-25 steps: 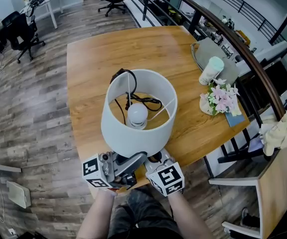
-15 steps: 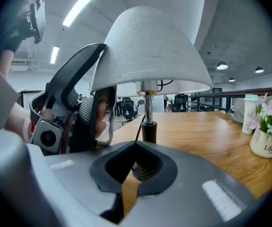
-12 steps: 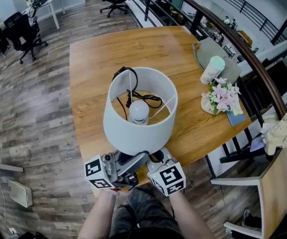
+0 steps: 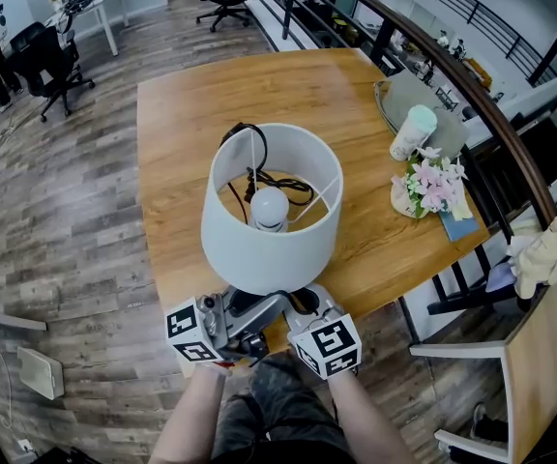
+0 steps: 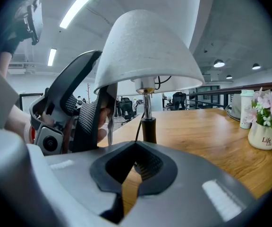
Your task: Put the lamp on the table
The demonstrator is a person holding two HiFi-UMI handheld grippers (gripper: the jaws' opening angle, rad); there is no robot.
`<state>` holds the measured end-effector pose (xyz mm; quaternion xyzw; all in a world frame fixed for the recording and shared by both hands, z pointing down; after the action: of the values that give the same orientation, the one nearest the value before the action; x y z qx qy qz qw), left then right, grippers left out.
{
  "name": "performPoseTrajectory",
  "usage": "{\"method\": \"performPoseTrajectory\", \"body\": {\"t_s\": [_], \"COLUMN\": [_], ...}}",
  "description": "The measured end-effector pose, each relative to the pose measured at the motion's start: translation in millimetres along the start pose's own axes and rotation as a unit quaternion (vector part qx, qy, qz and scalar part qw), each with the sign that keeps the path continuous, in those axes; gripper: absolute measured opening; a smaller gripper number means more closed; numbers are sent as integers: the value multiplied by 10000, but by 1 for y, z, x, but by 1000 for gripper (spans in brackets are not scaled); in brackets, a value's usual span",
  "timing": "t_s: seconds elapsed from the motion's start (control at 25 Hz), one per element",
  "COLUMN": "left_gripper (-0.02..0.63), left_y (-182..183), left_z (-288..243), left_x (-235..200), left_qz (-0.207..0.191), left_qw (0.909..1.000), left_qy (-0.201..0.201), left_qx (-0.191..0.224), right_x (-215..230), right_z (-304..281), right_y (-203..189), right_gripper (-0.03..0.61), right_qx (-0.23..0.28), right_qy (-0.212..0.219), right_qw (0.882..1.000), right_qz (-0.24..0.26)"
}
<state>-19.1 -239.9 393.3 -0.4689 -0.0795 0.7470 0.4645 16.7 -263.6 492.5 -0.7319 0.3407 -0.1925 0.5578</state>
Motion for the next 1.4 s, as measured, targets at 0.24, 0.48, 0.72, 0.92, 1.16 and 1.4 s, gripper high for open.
{"method": "performPoseTrajectory", "body": {"t_s": [0.24,0.48,0.72,0.92,1.16,1.4], "left_gripper": [67,71,71,69,-3,-3], "left_y": [-8,-23,-33,-38,-41,-42], "left_z": [5,9,15,25,38,50], "left_x": [-4,-8,-18,-24,-29,-24], "left_qz": [10,21,47,24,-82,-264], "left_qw": [9999,9991,9976,9946,9888,9821], "left_qy": [113,273,545,916,1390,1761], "left_qx": [-68,-328,-428,-481,-538,-607], "right_x": [-1,-2,-3,-7,-14,-23], "right_z": [4,7,7,8,11,19], "right_y": [-6,-10,-14,-15,-15,-8], "right_gripper": [8,8,8,8,8,8], "right_qx": [-27,-54,-50,-53,-24,48], "right_qy": [-16,-7,9,36,49,12], "right_qw": [10000,9999,9999,9999,9999,10000], "right_qz": [-51,-95,-139,-149,-103,-23]}}
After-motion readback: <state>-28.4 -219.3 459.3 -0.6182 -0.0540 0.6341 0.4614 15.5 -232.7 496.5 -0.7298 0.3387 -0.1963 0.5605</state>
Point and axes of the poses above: the fingertips, and each gripper's own axes: z backward along the fingers, x to its right, y out of its top, the point moved 2 cm from there along z, backward along the fingers, and after that the axes turned 12 degrees about z, right-handed, at the moved point
